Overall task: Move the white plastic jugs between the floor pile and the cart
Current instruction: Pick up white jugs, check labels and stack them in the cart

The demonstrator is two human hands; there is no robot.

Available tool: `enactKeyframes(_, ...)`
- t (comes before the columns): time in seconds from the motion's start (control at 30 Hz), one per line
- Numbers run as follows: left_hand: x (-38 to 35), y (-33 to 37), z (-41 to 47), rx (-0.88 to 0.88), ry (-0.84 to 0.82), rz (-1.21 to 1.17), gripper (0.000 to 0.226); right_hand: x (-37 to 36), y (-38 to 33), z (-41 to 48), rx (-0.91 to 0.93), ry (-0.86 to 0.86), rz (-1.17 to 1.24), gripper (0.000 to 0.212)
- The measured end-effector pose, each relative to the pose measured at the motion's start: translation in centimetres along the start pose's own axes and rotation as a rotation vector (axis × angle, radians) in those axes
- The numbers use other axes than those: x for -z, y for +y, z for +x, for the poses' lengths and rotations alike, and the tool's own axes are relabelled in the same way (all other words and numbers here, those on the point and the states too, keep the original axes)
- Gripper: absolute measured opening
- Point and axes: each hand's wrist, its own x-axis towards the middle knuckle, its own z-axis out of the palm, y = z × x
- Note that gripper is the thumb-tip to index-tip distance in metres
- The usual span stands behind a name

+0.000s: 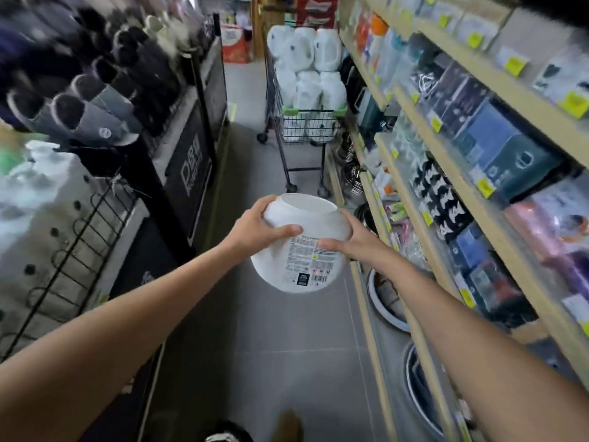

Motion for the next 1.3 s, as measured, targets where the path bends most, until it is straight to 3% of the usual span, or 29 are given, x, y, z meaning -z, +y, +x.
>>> enactKeyframes(0.1,1.4,0.1,4.6,0.01,0.055,-0.009,0.094,1.3,-1.3,5.5,0.006,-0.036,0.0,0.079)
enactKeyframes(0.27,3.3,0.0,13.0,0.038,0.092,-0.041,0.095,3.5,-3.0,14.7,0.025,-0.062,-0.041,0.062)
enactKeyframes(0.4,5.1,-0.2,21.6,0.03,0.082,-0.012,0.088,5.4,-3.7,22.8,0.018,-0.025,-0.069,0.062)
enactKeyframes(0.6,9.0,0.8,35.3,0.021,0.039,0.034,0.106,8.5,-6.8,35.2,-0.006,0.02,-0.045,0.062)
enactKeyframes(0.77,11.9,3.1,45.9,-0.023,-0.005,0.064,0.106,11.6,-8.9,44.4,0.001,0.085,-0.003,0.071)
enactKeyframes(1.0,13.4,5.3,59.7,-0.081,-0.029,0.002,0.088,16.9,-10.7,56.5,-0.02,0.134,0.022,0.121)
enactKeyframes(1.1,13.6,6.3,66.4,-0.106,-0.017,0.019,0.083,19.5,-10.9,62.4,0.006,0.141,0.058,0.105)
enactKeyframes(1.2,13.7,7.4,73.7,-0.129,-0.006,0.06,0.093,22.7,-10.9,68.9,0.022,0.156,0.068,0.113)
enactKeyframes(1.3,13.7,8.3,80.4,-0.111,-0.01,0.079,0.098,26.2,-11.2,75.4,0.016,0.171,0.056,0.104)
